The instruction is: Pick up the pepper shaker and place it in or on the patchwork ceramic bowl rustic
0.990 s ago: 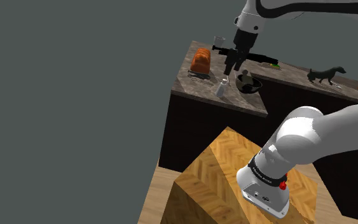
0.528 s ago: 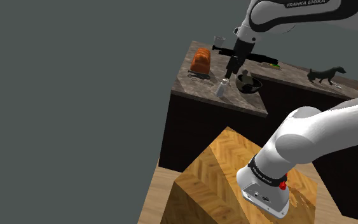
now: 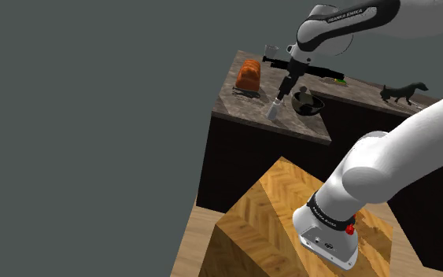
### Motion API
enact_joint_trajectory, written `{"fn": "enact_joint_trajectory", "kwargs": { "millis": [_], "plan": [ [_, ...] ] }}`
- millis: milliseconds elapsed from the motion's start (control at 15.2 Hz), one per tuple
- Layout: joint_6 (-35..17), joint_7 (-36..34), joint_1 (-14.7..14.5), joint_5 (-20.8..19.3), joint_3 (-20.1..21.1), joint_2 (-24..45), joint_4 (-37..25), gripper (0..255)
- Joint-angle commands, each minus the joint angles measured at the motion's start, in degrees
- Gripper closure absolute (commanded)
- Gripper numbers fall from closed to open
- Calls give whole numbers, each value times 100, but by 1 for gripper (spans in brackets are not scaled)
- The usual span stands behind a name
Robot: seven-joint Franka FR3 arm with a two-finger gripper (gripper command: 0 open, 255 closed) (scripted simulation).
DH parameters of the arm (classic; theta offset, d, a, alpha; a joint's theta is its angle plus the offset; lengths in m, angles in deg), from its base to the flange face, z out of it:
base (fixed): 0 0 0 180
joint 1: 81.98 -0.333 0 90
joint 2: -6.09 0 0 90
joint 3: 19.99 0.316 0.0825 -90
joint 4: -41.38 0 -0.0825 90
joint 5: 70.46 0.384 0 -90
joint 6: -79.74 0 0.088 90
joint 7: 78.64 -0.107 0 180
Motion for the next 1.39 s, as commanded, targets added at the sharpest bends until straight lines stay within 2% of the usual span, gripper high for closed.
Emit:
{"fn": "enact_joint_trajectory", "kwargs": {
  "millis": [0,330,858,1320],
  "plan": [
    [-261,480,-96,231,-314,447,-207,0],
    [-679,1783,-286,1253,-928,1680,-831,0],
    [-1223,2120,-287,1726,-918,2150,-605,0],
    [-1223,2119,-285,1725,-916,2149,-605,0]
  ]
}}
